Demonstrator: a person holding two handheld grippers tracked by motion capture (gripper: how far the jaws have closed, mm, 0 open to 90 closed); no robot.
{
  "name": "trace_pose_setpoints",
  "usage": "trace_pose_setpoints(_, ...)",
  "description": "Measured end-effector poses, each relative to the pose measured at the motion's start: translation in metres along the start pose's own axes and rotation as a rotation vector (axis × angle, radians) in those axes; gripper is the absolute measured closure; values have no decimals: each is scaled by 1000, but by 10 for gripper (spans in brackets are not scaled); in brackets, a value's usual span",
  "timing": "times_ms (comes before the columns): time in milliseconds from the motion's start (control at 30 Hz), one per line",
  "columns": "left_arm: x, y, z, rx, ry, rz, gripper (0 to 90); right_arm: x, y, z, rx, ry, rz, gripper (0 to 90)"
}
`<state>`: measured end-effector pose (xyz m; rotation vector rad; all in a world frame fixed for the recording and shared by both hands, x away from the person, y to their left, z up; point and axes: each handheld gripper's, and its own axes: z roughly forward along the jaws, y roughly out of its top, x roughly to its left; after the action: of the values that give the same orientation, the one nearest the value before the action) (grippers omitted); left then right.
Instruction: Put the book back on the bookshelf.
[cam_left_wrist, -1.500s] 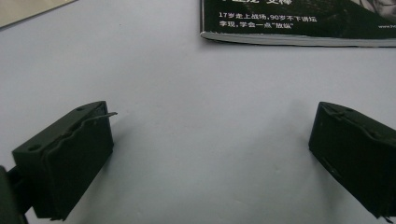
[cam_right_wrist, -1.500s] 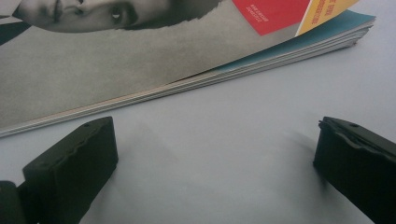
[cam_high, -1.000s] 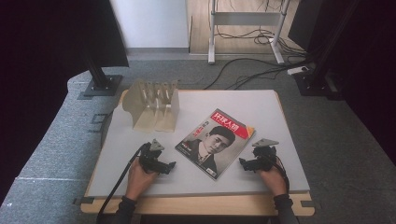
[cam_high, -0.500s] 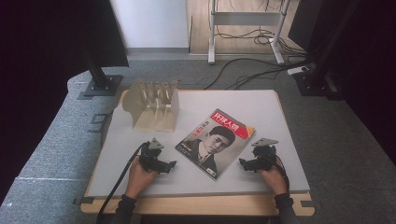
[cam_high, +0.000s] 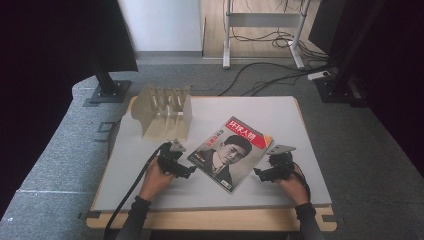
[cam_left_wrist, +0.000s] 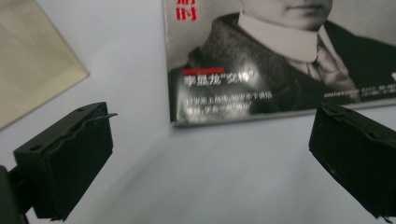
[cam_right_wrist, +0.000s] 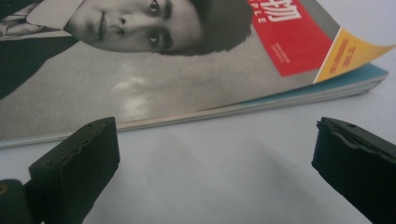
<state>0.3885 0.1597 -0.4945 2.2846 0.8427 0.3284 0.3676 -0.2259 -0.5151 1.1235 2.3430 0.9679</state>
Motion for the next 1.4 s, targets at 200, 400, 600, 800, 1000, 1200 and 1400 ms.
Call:
trace_pose_setpoints(200,2,13,6,-37,-59,9,0,-2,10,3,-15,8,-16,0)
trace_pose_setpoints(400,4,26,16,-21,-65,18,0,-4,16,12,-12,23,-24,0)
trace_pose_setpoints(600,4,40,24,-16,-70,32,0,-7,26,19,-15,37,-34,0)
trace_pose_setpoints(800,1,53,34,-8,-63,65,0,-12,35,29,0,37,-43,0)
trace_pose_setpoints(1000,-1,60,51,7,-70,62,0,-18,42,41,20,34,-55,0)
trace_pose_setpoints(1200,2,63,64,25,-54,64,0,-27,49,51,20,34,-55,0)
trace_pose_setpoints(1400,5,61,73,36,-36,58,0,-38,54,62,33,36,-53,0)
